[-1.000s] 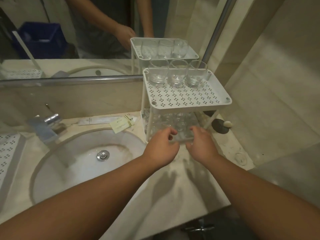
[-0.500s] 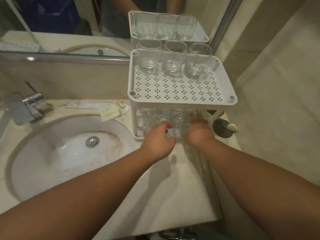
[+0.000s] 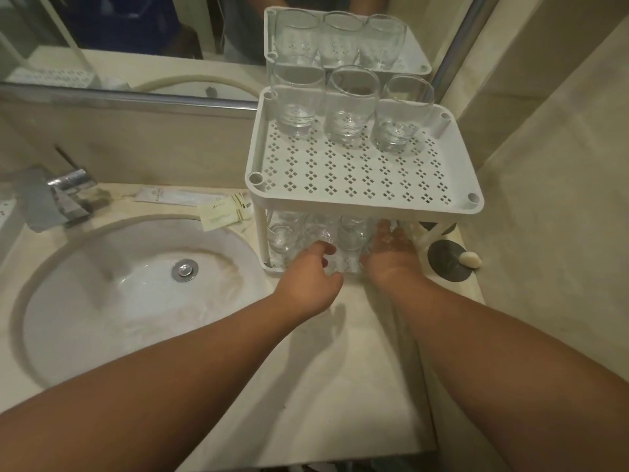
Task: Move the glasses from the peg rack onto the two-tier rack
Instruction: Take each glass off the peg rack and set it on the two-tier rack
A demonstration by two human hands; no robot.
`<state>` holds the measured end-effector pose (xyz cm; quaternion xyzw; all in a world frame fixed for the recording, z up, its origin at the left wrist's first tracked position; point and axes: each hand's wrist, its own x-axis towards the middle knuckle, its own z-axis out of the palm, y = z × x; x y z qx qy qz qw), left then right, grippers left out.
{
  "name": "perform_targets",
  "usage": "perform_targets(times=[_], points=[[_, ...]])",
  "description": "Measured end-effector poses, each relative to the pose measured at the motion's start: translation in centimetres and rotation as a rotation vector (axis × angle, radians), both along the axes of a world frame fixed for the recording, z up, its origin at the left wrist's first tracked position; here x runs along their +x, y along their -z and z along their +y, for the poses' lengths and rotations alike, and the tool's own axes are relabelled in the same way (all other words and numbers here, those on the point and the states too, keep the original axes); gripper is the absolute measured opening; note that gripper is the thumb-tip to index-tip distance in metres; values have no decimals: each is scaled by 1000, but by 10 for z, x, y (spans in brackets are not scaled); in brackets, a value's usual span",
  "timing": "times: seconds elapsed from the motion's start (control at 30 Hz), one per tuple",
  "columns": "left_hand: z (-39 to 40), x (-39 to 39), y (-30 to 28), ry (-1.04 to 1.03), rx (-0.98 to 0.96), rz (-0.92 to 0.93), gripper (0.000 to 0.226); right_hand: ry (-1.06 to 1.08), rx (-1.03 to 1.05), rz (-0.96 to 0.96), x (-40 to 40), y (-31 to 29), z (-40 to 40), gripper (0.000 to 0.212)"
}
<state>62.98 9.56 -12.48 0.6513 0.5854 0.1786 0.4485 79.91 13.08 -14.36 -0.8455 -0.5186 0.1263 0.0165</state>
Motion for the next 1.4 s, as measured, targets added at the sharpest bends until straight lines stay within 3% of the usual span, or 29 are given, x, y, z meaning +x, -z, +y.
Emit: perform_targets(times=[0.4,0.53,0.8,1.07,1.23,1.4], points=[[0,-4,5,-9,-52,-44,46,-27,-127,-100,-2,1,2,77],[1,-5,6,-9,-70,-68,46,-66,-118,-172,-4,-3,1,64],[4,-3,-3,88,-7,-20,62,-174,-180,-235,-9,-41,-12,63],[0,-1,-14,242,138,26,83,-158,81,-68,-39,-83,-65,62],[-9,-11,-34,328,224,-107,89,-141,163,5,-64,-105,-89,68],[-22,-26,-63,320,339,-241,81,-80,269,74,-83,-136,-104,57]])
